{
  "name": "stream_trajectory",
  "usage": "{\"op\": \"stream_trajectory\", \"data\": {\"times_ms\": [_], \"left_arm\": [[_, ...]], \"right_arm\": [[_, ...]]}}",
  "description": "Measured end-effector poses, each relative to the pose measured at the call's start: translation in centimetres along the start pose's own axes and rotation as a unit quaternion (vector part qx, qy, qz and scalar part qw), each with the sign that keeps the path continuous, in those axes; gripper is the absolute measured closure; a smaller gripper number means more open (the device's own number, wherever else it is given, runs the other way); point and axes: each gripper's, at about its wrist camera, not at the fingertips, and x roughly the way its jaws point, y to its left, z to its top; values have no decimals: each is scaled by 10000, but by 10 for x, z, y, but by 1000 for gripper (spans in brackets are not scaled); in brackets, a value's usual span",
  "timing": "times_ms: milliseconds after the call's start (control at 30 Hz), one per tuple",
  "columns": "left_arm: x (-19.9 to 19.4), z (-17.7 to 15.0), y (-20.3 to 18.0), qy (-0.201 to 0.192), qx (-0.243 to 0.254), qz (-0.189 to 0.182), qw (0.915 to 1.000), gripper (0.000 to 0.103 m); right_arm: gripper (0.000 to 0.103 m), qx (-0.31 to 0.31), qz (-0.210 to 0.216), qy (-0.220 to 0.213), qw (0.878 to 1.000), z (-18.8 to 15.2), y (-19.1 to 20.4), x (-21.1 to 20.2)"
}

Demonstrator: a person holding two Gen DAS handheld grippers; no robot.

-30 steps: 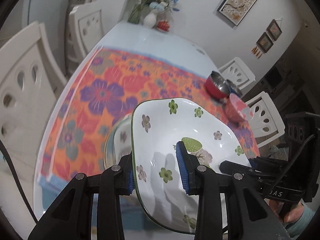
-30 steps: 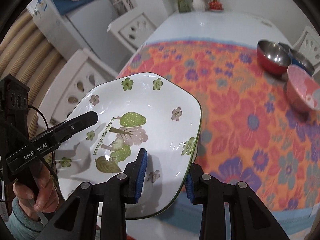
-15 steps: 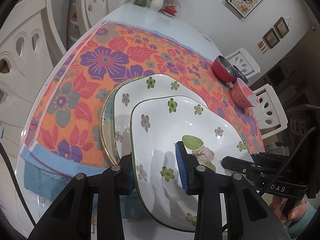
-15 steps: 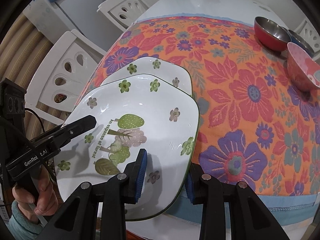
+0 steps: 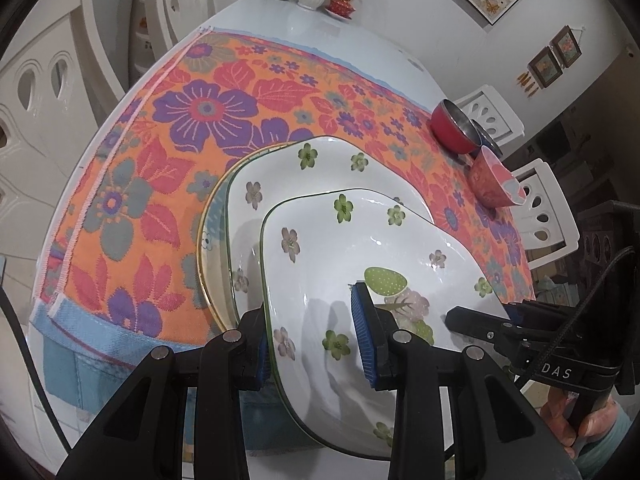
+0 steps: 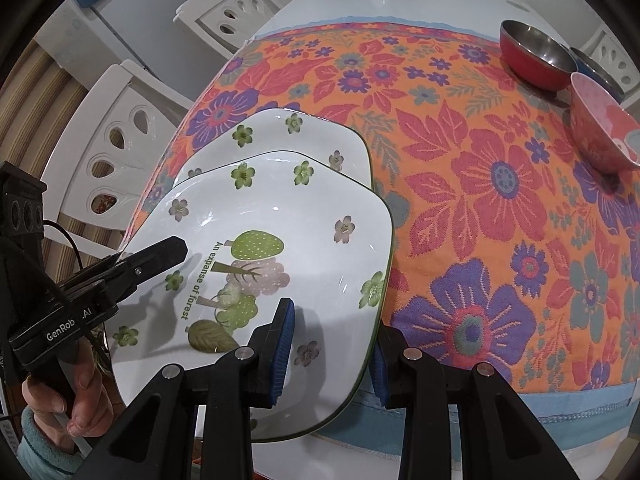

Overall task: Organize plates and bowls
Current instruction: 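Carry the square tree plate with both grippers and lower it onto the plate stack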

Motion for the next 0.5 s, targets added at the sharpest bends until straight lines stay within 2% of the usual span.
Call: {"op": "stream_trajectory", "data": {"times_ms": [333, 500], "left_arm": [[3, 6, 5, 82, -65, 134, 9999, 73], [5, 14, 4, 154, 23, 256, 9996, 68]], "right_arm": [[70, 85, -160, -5, 9998, 11, -2, 5], [70, 118, -239, -12, 9996, 19, -2, 9]]}}
